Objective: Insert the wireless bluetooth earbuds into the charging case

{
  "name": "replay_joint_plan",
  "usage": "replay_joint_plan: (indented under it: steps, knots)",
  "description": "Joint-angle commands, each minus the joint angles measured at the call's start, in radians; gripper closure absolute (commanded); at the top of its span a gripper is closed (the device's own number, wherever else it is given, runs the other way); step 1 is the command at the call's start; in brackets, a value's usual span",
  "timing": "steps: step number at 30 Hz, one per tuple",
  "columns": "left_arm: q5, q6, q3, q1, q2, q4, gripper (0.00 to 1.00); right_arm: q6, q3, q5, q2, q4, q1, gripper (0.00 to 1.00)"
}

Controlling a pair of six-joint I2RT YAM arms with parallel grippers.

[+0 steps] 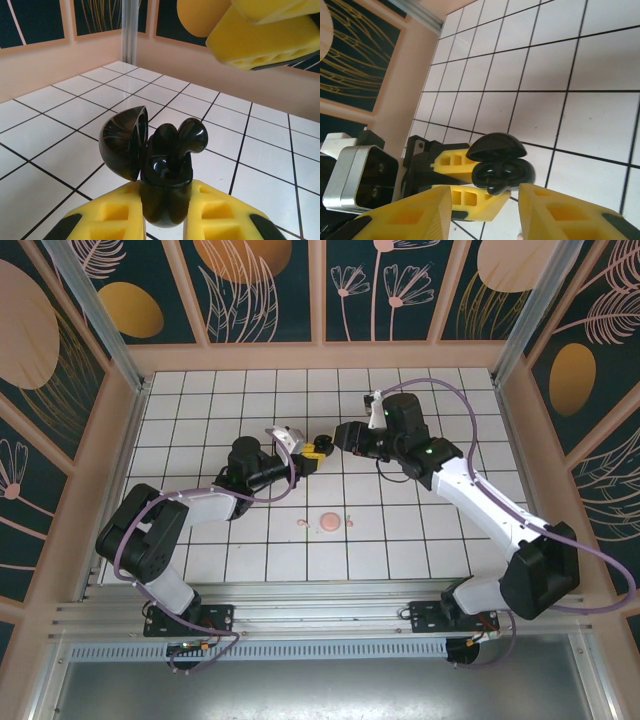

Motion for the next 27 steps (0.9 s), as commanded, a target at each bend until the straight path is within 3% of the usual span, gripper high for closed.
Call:
replay_joint_plan:
  steps: [1, 27]
  knots:
    - [0.027, -0.01, 0.002, -0.006, -0.015, 0.057, 0.95, 0.001, -0.009, -0.067, 0.023, 0.057, 0.001, 0.6]
    - [0.026, -0.025, -0.003, -0.006, -0.019, 0.074, 0.95, -0.004, -0.017, -0.121, 0.089, 0.079, 0.001, 0.6]
